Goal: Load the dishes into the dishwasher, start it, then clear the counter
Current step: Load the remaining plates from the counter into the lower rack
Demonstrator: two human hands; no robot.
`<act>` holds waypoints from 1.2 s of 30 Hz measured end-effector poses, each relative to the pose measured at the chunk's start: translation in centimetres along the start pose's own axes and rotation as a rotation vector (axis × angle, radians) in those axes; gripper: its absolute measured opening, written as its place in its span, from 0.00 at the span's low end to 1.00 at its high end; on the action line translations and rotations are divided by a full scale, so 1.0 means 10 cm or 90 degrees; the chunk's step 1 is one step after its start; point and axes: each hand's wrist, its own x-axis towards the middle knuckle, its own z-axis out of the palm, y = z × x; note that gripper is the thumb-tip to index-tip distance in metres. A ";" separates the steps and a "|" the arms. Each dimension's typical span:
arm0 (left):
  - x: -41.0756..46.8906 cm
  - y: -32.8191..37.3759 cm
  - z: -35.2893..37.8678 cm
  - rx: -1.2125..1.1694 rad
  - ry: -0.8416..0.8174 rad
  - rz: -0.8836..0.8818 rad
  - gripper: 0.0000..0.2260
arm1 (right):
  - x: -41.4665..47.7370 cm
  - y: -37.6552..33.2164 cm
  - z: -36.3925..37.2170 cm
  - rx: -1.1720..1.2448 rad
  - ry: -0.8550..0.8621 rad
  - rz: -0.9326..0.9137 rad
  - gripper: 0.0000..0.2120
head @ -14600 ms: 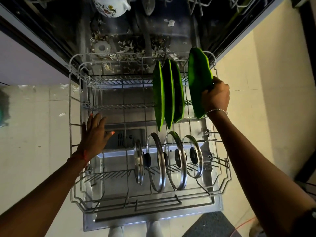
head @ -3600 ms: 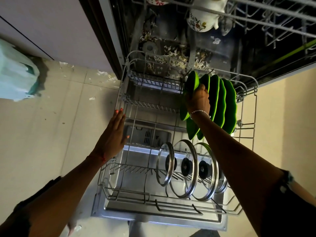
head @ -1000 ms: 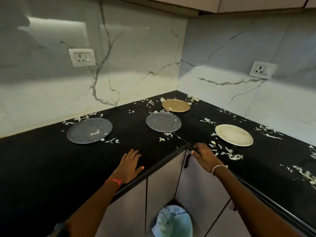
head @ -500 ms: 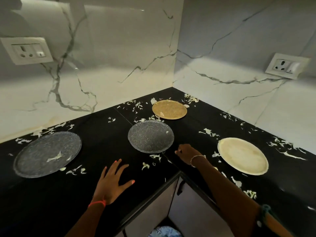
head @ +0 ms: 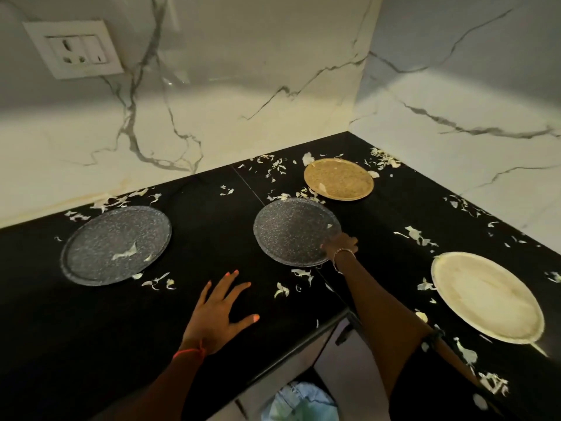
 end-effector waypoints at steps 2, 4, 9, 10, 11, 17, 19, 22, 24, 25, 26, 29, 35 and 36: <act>0.00 0.00 0.00 -0.001 -0.005 -0.002 0.38 | 0.04 -0.03 0.06 0.089 0.057 0.050 0.28; 0.00 -0.01 0.00 -0.004 -0.010 -0.003 0.38 | 0.06 -0.05 0.12 0.157 0.113 0.072 0.26; 0.01 -0.04 0.02 -0.004 -0.013 0.000 0.38 | 0.09 -0.07 0.20 0.159 0.143 0.084 0.21; 0.01 -0.04 0.02 -0.007 -0.014 0.000 0.38 | 0.09 -0.08 0.20 0.155 0.144 0.090 0.21; 0.01 -0.04 0.01 -0.006 -0.013 0.001 0.38 | 0.10 -0.08 0.19 0.159 0.146 0.096 0.21; 0.01 -0.04 0.02 -0.004 -0.006 0.007 0.38 | 0.14 -0.02 0.02 0.508 0.073 0.142 0.24; 0.01 -0.05 0.03 -0.002 -0.002 0.010 0.39 | 0.12 -0.05 -0.06 0.592 0.037 0.131 0.26; 0.01 -0.04 0.02 -0.009 0.004 0.010 0.40 | 0.05 -0.13 -0.16 0.592 -0.020 0.109 0.34; 0.00 -0.04 0.03 -0.014 0.010 0.009 0.42 | -0.04 -0.19 -0.23 0.600 -0.051 0.072 0.35; 0.00 -0.04 0.03 -0.019 0.017 0.009 0.43 | -0.10 -0.23 -0.28 0.590 -0.050 0.043 0.31; 0.00 -0.05 0.04 -0.023 0.025 0.009 0.44 | -0.17 -0.29 -0.32 0.564 -0.034 0.002 0.25; 0.00 -0.05 0.05 -0.030 0.027 0.007 0.46 | -0.38 -0.44 -0.45 0.421 0.121 -0.181 0.14; 0.01 -0.05 0.04 -0.026 0.007 0.012 0.48 | -0.73 -0.56 -0.70 0.230 0.275 -0.525 0.05; 0.01 -0.06 0.04 -0.026 0.003 0.013 0.48 | -0.75 -0.53 -0.72 0.168 0.282 -0.550 0.08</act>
